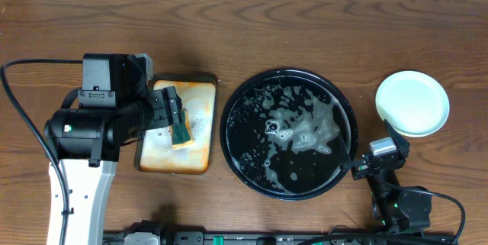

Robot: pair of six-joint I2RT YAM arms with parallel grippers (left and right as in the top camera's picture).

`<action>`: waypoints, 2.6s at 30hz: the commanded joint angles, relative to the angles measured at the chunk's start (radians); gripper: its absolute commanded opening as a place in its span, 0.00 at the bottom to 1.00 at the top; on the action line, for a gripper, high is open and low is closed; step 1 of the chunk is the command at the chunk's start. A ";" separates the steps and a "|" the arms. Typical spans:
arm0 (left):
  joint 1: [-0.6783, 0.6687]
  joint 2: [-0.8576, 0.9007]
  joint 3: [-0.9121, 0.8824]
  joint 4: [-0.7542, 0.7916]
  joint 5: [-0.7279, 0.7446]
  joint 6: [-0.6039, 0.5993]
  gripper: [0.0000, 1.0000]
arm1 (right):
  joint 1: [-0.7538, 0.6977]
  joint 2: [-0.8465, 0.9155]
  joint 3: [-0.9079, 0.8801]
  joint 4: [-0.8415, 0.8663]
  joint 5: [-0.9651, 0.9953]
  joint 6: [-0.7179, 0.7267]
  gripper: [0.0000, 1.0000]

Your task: Clean dirty plates on tray and stack at the side

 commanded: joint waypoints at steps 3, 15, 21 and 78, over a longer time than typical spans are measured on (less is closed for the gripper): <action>0.006 -0.006 0.018 -0.005 0.009 0.006 0.83 | 0.003 -0.011 -0.005 0.001 -0.001 -0.011 0.99; 0.006 -0.006 0.018 -0.005 0.009 0.006 0.83 | 0.003 -0.011 -0.005 0.001 -0.002 -0.011 0.99; 0.006 -0.006 0.018 -0.005 0.009 0.006 0.83 | 0.003 -0.011 -0.005 0.001 -0.002 -0.011 0.99; 0.034 -1.160 -1.323 1.292 -0.153 0.111 0.83 | 0.003 -0.011 -0.005 0.001 -0.001 -0.011 0.99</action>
